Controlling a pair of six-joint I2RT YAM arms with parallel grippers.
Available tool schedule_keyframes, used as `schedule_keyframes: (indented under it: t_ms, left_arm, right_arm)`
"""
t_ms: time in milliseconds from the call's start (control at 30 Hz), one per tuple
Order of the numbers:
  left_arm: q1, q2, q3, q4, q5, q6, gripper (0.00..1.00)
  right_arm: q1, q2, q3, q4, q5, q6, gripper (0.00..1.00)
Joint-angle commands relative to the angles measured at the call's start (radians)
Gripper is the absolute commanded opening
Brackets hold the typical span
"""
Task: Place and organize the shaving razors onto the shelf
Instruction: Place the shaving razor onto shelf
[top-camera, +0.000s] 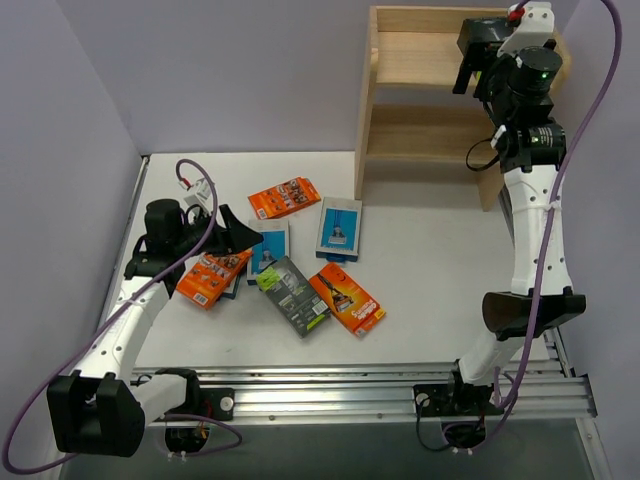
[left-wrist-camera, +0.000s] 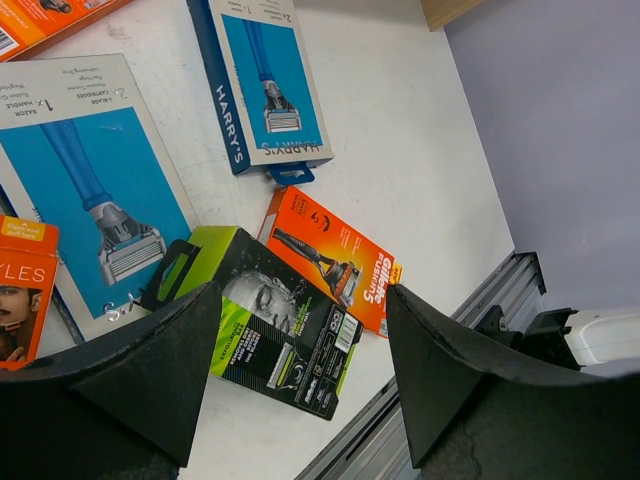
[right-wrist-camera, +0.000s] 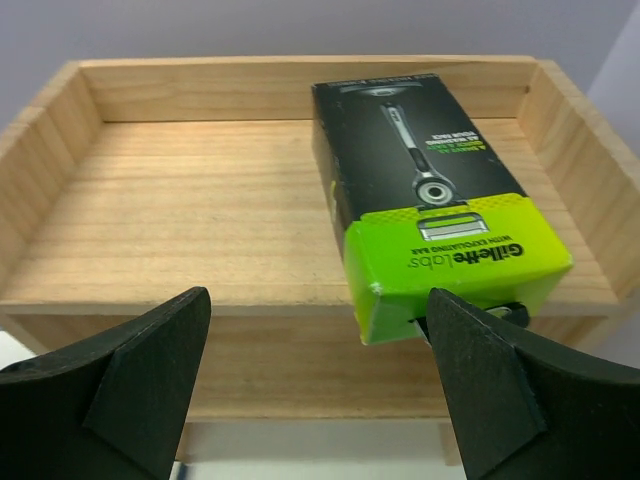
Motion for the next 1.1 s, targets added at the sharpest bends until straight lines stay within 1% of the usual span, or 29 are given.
schedule_keyframes:
  t_ms: [0, 167, 300, 400, 700, 867, 1067]
  left_arm:
    - [-0.005, 0.012, 0.002, 0.07, 0.037, -0.007, 0.75]
    - [-0.005, 0.015, -0.002, 0.079, 0.044, -0.012, 0.75]
    - [-0.006, 0.02, -0.006, 0.087, 0.05, -0.018, 0.75]
    - [-0.005, 0.025, -0.007, 0.093, 0.055, -0.021, 0.75]
    - [-0.02, 0.041, -0.018, 0.123, 0.078, -0.038, 0.75]
    - [-0.025, 0.052, -0.013, 0.114, 0.077, -0.027, 0.75]
    - [-0.026, 0.061, -0.013, 0.116, 0.08, -0.026, 0.75]
  right_arm:
    - [0.028, -0.055, -0.006, 0.034, 0.139, -0.127, 0.84]
    - [0.073, -0.03, 0.0, 0.058, 0.252, -0.187, 0.85]
    - [0.104, -0.02, -0.029, 0.106, 0.317, -0.237, 0.85]
    - [0.106, 0.003, -0.029, 0.132, 0.37, -0.251, 0.85]
    - [0.106, 0.06, -0.021, 0.163, 0.427, -0.314, 0.85]
    - [0.106, 0.109, -0.001, 0.169, 0.441, -0.326, 0.85]
    - [0.12, 0.169, 0.04, 0.206, 0.548, -0.38, 0.81]
